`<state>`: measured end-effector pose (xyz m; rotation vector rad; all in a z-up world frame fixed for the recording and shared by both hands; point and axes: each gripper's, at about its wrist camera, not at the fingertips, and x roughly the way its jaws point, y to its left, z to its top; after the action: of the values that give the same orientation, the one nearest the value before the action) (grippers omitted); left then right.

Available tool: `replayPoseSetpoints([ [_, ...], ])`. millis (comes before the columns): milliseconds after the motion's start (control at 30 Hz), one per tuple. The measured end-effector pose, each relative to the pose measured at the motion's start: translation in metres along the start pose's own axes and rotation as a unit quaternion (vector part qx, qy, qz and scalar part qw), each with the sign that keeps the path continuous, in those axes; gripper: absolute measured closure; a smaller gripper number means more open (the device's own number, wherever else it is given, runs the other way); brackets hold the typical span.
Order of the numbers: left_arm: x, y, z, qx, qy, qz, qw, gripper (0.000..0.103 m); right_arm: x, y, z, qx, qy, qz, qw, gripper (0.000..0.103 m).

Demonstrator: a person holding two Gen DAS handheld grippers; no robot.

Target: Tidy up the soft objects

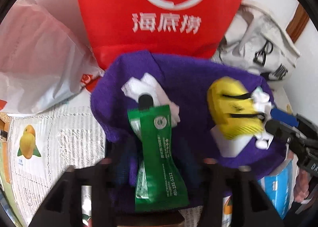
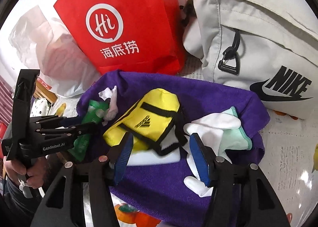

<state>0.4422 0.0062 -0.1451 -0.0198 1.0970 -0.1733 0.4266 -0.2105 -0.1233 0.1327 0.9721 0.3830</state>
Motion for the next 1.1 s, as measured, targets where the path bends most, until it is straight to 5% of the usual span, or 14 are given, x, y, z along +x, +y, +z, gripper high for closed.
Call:
replayPoseSetpoints([
  [433, -0.053, 0.004, -0.010, -0.002, -0.031, 0.013, 0.9995, 0.037, -0.039, 0.015, -0.024, -0.001, -0.011, 0.005, 1.000, 0.044],
  [1100, -0.140, 0.009, -0.145, -0.013, -0.027, 0.016, 0.9994, 0.037, -0.139, 0.062, -0.147, -0.006, -0.033, 0.004, 0.999, 0.044],
])
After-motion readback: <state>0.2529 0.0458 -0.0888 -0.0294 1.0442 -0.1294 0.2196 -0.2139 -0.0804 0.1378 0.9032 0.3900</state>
